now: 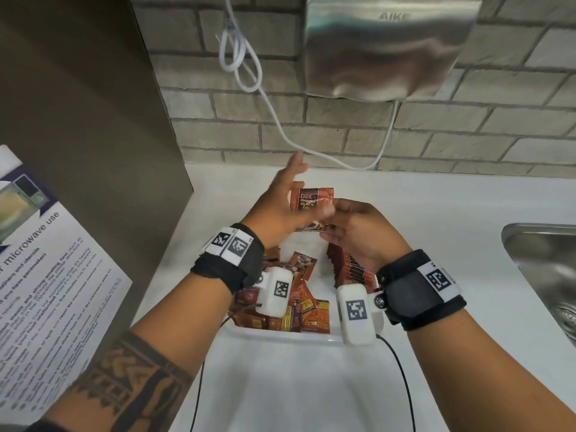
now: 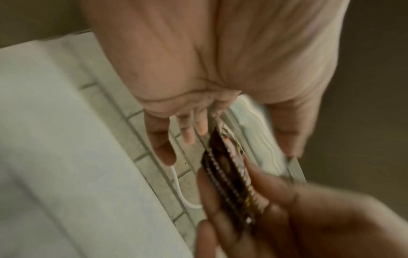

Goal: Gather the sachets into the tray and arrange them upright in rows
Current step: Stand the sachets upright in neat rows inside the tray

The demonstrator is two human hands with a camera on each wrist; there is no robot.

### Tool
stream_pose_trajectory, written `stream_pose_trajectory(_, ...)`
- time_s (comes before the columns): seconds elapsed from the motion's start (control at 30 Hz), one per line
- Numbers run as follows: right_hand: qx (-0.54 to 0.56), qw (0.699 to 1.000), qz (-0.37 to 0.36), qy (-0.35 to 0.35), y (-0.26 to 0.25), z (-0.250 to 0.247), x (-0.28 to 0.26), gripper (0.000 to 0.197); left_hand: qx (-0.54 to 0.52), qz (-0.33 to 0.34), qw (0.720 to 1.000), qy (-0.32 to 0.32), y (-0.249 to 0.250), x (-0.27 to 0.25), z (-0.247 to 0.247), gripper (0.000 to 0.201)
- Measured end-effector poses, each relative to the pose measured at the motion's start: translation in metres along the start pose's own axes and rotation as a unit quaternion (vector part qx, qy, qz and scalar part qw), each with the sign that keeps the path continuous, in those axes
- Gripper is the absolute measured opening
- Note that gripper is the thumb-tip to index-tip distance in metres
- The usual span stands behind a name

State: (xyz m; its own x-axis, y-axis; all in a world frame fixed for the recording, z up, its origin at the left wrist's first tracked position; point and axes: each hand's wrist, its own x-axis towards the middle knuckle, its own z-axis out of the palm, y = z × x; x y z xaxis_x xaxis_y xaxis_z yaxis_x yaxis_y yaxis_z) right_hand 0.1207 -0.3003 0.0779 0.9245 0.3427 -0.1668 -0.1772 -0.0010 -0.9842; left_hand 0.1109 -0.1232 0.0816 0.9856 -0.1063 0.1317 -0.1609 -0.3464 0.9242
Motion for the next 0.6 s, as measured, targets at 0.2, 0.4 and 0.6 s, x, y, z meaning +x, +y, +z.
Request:
stream_pose_trajectory(0.2,-0.023,0.999,-0.022,0.002,0.006,0.008,0.0,0.022,-0.33,-0.163,0.926,-0.086,-0.008,-0.005,0.004,0.055)
stream_pose_trajectory(0.4,-0.171,0.976,-0.083,0.106,0.007,0.009,0.004,0.021,-0.306,-0.121,0.944,-0.032,-0.016,-0.005,0.012,0.033)
stream_pose_trajectory(0.6,-0.299,0.94,-0.146,0.076,-0.013,0.0,0.006,0.021,-0.116,-0.069,0.991,-0.025,-0.028,-0.004,0.008,0.015)
